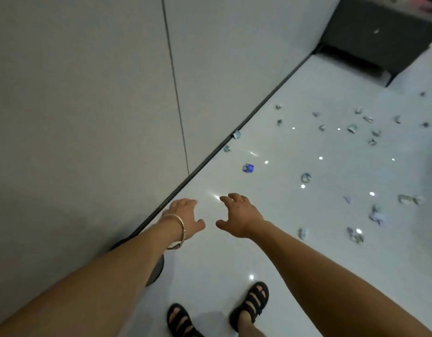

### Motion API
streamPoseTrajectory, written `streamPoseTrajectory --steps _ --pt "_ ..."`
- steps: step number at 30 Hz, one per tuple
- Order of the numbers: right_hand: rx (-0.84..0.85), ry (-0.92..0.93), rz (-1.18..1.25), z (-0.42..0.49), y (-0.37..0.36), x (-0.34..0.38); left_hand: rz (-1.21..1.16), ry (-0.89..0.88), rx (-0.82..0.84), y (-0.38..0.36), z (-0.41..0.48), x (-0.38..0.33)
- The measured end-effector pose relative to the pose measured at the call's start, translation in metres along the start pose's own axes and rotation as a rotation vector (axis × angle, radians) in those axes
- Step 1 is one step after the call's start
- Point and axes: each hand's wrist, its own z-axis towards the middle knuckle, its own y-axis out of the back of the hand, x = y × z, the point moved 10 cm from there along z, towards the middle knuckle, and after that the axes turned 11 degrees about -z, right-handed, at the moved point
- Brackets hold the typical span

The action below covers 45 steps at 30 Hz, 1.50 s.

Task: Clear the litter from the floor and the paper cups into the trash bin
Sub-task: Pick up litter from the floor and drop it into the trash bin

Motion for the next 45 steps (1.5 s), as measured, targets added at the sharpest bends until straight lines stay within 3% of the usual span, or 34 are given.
streamPoseTrajectory --steps 5,11,16,20,26,33,37,45 --pt "-0.017 -0.250 0.136 -0.111 -0.014 -0.154 0.155 -0.221 0.123 -0.057 -0.019 -0.164" --pt "0.013 -0.472 0.263 -0.227 -0.057 -0.314 0.241 -0.307 0.217 -0.140 -0.035 -0.313" --pt "0.026 -0.622 0.319 -0.311 -0.082 -0.430 0.319 -0.346 0.307 -0.211 -0.040 -0.406" --pt "0.063 -0.676 0.333 -0.328 -0.094 -0.491 0.335 -0.349 0.354 -0.245 -0.024 -0.450" --pt "0.126 -0.619 0.325 -0.274 -0.104 -0.532 0.323 -0.308 0.396 -0.269 0.039 -0.480" --pt "0.185 -0.592 0.333 -0.141 -0.138 -0.610 0.265 -0.247 0.438 -0.312 0.195 -0.511" --pt "0.269 -0.550 0.308 -0.058 -0.185 -0.647 0.208 -0.185 0.495 -0.357 0.276 -0.496" --pt "0.244 -0.496 0.308 0.106 -0.338 -0.691 0.135 -0.005 0.531 -0.484 0.410 -0.415"
